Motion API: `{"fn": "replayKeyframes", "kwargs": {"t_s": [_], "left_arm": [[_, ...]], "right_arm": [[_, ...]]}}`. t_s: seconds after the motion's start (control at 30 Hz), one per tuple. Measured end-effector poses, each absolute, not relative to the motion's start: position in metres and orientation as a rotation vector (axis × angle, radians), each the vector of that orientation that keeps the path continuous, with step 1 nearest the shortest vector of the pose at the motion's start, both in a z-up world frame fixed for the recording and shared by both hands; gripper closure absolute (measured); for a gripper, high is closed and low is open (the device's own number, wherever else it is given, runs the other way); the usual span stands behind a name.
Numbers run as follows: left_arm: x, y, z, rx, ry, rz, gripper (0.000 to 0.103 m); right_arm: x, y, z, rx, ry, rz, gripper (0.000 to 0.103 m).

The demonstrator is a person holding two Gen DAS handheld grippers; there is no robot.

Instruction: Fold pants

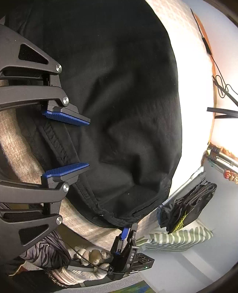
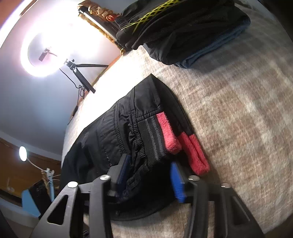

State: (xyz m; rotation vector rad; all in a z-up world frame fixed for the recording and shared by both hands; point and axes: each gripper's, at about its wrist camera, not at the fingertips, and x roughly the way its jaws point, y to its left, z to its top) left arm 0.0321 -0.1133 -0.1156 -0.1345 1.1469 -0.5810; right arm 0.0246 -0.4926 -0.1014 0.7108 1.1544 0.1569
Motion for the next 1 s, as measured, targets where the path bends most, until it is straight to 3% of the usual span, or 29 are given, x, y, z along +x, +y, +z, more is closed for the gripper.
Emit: {"fn": "replayKeyframes", "kwargs": {"t_s": [0.13, 0.33, 0.57, 0.7, 0.77, 0.9, 1.0], "left_arm": [[0.03, -0.109, -0.107, -0.173, 1.144, -0.593, 0.062], [0.021, -0.115, -0.079, -0.135, 1.061, -0.624, 0.062], [0.016, -0.14, -0.116, -0.057, 1.18, -0.661, 0.062], [0.008, -0.137, -0.11, -0.025, 1.173, -0.672, 0.062], [0.007, -0.129, -0.103, -0.034, 1.154, -0.66, 0.062], [0.011, -0.1, -0.084, -0.074, 1.089, -0.596, 0.062], [0.012, -0.071, -0.077, -0.131, 1.053, -0.516, 0.061]], "right_arm": [[0.021, -0.49, -0.088, 0.68, 1.111, 0.166, 0.091], [-0.008, -0.494, -0.032, 0.61, 1.001, 0.216, 0.094], [-0.01, -0.496, -0.077, 0.481, 1.17, 0.099, 0.093], [-0.004, -0.49, -0.07, 0.324, 1.181, 0.048, 0.07], [-0.001, -0.486, -0.046, 0.22, 1.113, 0.025, 0.069], [0.018, -0.465, -0.003, 0.092, 1.019, 0.172, 0.057], [0.046, -0.435, 0.013, 0.001, 0.988, 0.361, 0.041]]}}
